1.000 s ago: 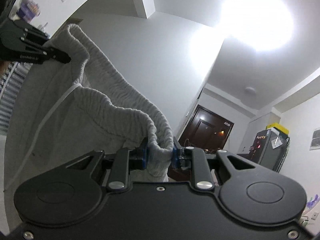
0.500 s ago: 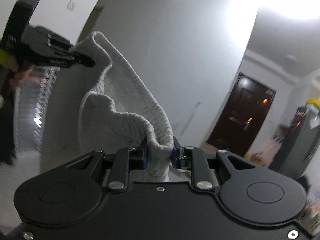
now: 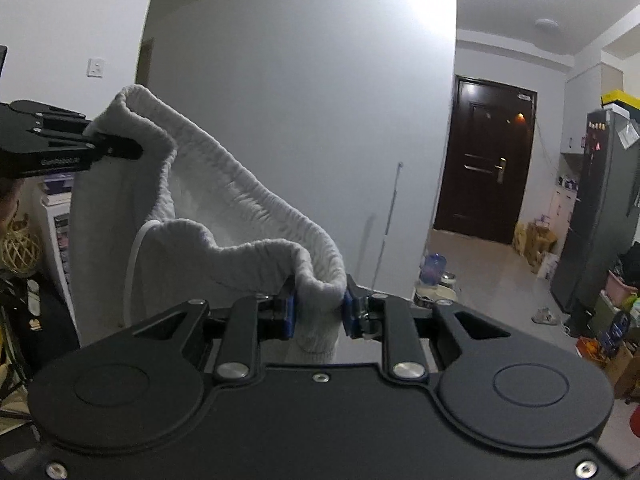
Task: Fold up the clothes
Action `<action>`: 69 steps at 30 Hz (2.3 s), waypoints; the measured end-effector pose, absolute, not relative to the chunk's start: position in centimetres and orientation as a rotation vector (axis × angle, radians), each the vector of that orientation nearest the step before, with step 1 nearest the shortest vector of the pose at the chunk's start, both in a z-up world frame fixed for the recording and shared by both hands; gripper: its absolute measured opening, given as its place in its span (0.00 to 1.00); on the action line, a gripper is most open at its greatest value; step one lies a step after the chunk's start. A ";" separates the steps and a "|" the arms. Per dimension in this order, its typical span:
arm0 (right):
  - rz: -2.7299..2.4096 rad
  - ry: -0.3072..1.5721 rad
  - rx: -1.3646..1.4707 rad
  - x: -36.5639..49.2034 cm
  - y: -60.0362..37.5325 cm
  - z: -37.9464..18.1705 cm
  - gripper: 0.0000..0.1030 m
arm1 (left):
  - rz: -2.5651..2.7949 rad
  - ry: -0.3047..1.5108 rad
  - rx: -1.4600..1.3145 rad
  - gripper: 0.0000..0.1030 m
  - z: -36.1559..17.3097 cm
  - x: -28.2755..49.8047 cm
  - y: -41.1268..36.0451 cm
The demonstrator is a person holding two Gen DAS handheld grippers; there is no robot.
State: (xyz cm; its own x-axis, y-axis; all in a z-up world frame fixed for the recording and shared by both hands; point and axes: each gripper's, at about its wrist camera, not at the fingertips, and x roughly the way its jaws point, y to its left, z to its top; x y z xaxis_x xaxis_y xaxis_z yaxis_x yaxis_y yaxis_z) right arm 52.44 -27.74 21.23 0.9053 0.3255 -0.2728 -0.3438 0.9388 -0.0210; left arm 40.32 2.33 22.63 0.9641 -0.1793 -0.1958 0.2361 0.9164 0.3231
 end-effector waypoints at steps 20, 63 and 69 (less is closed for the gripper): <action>0.422 0.244 -0.150 59.3 -36.4 19.2 0.25 | -0.236 0.232 0.387 0.04 21.3 54.7 -3.5; 0.449 0.361 0.206 45.3 -22.7 14.5 0.21 | -0.214 0.283 0.433 0.03 28.3 45.4 -0.4; 0.576 0.352 0.320 48.3 -19.4 17.9 0.19 | -0.050 0.260 0.519 0.03 30.1 50.3 3.2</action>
State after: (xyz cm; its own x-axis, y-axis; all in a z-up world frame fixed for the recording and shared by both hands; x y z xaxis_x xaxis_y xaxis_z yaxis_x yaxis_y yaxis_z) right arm 48.31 -19.38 17.88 0.7823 0.5780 -0.2322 -0.4704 0.7926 0.3879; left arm 50.35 3.20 30.09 0.9660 0.0185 -0.2577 0.1124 0.8679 0.4839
